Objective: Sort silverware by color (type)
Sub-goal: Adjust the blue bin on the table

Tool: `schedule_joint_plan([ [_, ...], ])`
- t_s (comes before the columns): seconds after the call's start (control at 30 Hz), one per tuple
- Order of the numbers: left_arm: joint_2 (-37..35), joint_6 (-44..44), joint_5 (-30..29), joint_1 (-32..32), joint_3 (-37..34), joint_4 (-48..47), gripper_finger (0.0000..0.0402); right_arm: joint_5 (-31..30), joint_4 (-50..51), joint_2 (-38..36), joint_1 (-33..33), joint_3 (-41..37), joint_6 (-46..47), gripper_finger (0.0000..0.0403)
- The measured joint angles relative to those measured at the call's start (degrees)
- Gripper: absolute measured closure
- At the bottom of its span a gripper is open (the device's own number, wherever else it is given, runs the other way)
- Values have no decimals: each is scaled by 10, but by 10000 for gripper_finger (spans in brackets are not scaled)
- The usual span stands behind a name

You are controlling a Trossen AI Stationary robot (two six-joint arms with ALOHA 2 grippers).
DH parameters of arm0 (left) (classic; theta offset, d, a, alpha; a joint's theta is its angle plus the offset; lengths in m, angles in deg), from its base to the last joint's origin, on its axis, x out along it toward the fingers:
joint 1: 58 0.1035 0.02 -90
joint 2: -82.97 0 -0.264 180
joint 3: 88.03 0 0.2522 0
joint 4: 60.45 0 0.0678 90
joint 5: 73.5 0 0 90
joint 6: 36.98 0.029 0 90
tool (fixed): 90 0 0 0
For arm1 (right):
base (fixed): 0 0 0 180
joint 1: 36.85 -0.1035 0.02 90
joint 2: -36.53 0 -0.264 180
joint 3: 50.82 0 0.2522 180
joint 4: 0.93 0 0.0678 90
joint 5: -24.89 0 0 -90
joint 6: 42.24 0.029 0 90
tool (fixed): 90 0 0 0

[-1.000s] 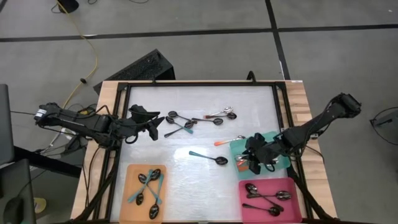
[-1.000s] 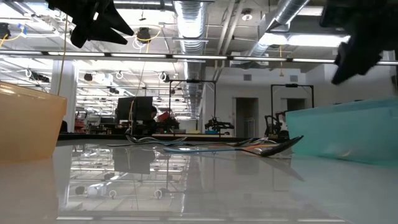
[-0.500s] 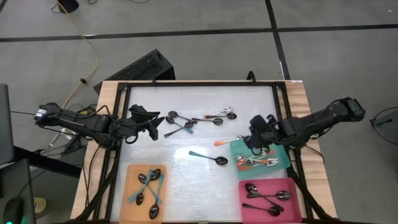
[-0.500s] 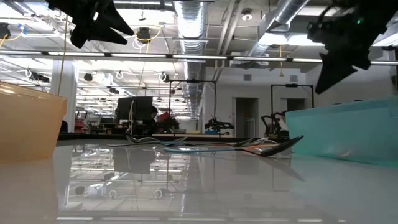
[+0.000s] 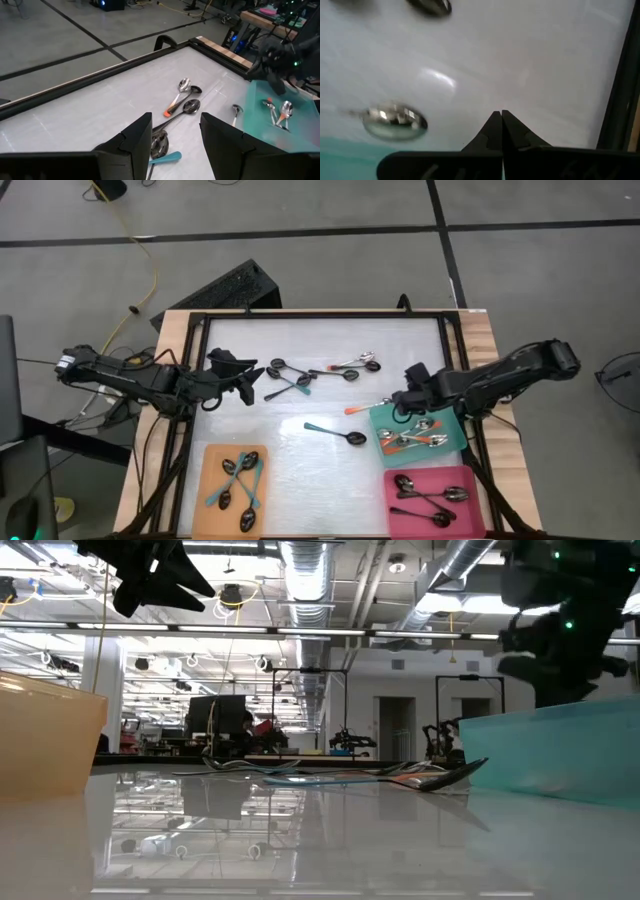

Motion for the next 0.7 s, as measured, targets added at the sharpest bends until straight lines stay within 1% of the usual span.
schedule_joint_plan([
  [0.1,0,0,0,0,0,0,251,25,-3,33,-13,-1,9,398],
  [0.27,0,0,0,0,0,0,251,35,0,58,-33,1,37,397],
  [0.47,0,1,0,0,0,0,251,58,20,41,-63,-1,90,396],
  [0.7,0,1,0,0,0,0,251,68,60,17,-94,-1,146,395],
])
